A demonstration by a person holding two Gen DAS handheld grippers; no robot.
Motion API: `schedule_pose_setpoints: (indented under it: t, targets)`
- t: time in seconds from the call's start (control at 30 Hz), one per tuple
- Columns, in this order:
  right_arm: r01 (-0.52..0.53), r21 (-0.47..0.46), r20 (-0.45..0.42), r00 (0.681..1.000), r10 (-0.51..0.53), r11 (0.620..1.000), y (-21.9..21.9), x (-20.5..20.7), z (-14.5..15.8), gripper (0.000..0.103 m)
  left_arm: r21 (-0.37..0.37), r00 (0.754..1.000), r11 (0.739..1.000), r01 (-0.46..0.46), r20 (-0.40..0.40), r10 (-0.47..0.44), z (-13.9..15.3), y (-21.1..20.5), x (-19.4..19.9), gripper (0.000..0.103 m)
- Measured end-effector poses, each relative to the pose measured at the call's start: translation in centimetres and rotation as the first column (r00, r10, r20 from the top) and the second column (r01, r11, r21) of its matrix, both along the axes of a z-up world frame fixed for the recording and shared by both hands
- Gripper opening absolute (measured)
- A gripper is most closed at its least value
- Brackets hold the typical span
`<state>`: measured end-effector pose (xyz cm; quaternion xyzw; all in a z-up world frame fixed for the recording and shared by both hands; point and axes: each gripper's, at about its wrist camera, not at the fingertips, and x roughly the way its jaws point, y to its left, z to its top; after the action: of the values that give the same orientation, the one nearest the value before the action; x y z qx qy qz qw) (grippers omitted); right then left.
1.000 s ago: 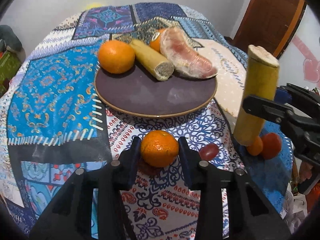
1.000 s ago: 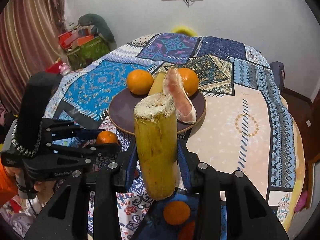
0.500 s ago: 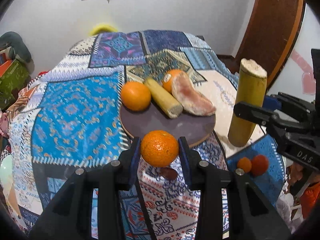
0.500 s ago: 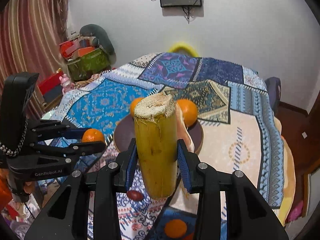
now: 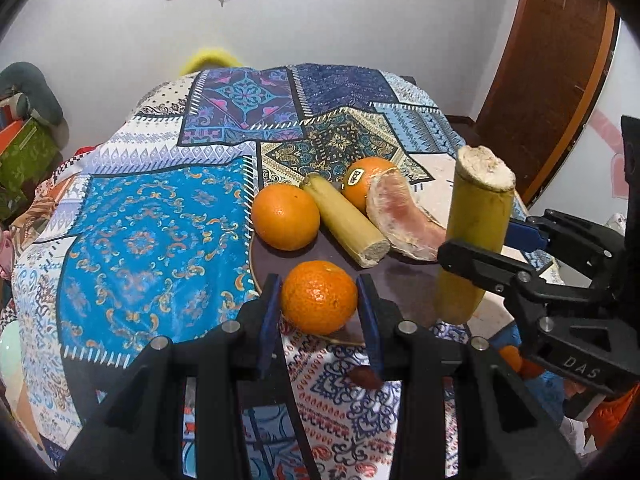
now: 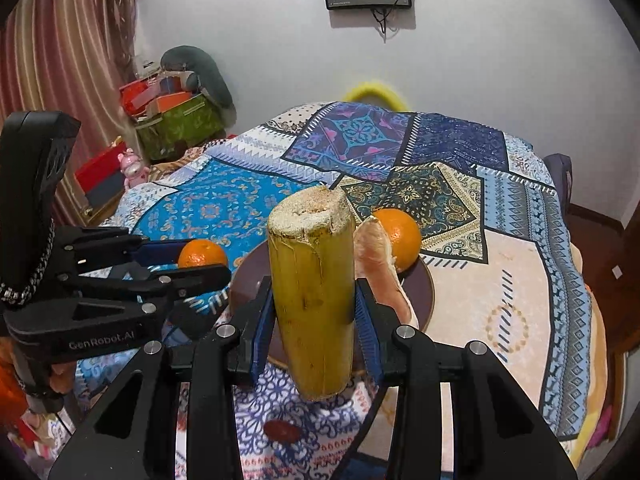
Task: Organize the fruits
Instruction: 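Carry the banana and tangerine over the brown plate and lower them onto it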
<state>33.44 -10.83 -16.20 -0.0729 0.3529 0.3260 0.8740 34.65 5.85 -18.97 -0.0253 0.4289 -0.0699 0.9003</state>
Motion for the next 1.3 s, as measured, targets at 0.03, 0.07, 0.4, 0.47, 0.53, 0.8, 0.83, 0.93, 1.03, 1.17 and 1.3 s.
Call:
schedule_pose_setpoints:
  t: [0.03, 0.07, 0.4, 0.47, 0.53, 0.8, 0.83, 0.93, 1.03, 1.17, 1.3]
  targets:
    - [0.002, -0.004, 0.001, 1.000, -0.002, 1.000, 0.1, 0.2, -0.1, 0.035, 0.000, 1.000, 1.000, 0.002, -0.003, -0.002, -0.2, 0.0, 0.3, 0.037]
    - [0.003, -0.010, 0.003, 1.000, -0.003, 1.000, 0.3, 0.4, -0.3, 0.035, 0.000, 1.000, 1.000, 0.005, -0.007, -0.005, -0.5, -0.1, 0.7, 0.037]
    - [0.016, -0.048, -0.012, 1.000, -0.017, 0.999, 1.6, 2.4, -2.1, 0.035, -0.031, 0.997, 0.999, -0.015, -0.080, 0.013, -4.4, 0.5, 3.8, 0.037]
    - [0.013, -0.050, -0.023, 1.000, -0.014, 0.999, 1.8, 2.7, -2.7, 0.035, -0.039, 0.996, 0.999, -0.022, -0.083, 0.019, -4.8, 0.7, 4.2, 0.037]
    - [0.012, -0.045, -0.017, 1.000, -0.013, 0.999, 1.9, 2.8, -2.8, 0.035, -0.038, 0.996, 0.999, -0.026, -0.088, 0.022, -5.1, 0.8, 4.8, 0.037]
    - [0.007, -0.018, -0.041, 0.999, -0.008, 1.000, 1.8, 3.6, -3.0, 0.035, -0.043, 0.995, 0.999, -0.029, -0.101, 0.025, -5.9, 0.9, 6.0, 0.037]
    - [0.010, -0.017, -0.044, 0.999, -0.010, 1.000, 1.8, 3.6, -3.1, 0.035, -0.043, 0.994, 0.999, -0.028, -0.104, 0.023, -6.0, 0.9, 6.0, 0.037]
    - [0.009, -0.030, -0.054, 0.998, -0.011, 0.999, 1.7, 3.6, -3.3, 0.037, -0.053, 0.994, 0.998, -0.031, -0.106, 0.025, -6.1, 1.0, 6.0, 0.037]
    - [0.015, -0.030, -0.067, 0.998, -0.017, 0.999, 1.5, 3.8, -3.6, 0.037, -0.072, 0.994, 0.997, -0.032, -0.110, 0.024, -5.9, 1.2, 5.8, 0.038]
    - [0.010, -0.037, -0.084, 0.996, -0.013, 0.999, 1.3, 3.6, -3.8, 0.037, -0.082, 0.994, 0.996, -0.042, -0.104, 0.034, -5.4, 1.3, 5.6, 0.043]
    - [0.017, -0.042, -0.075, 0.997, -0.020, 0.999, 0.9, 3.1, -3.3, 0.037, -0.066, 0.995, 0.997, -0.050, -0.086, 0.045, -4.5, 1.2, 4.9, 0.046]
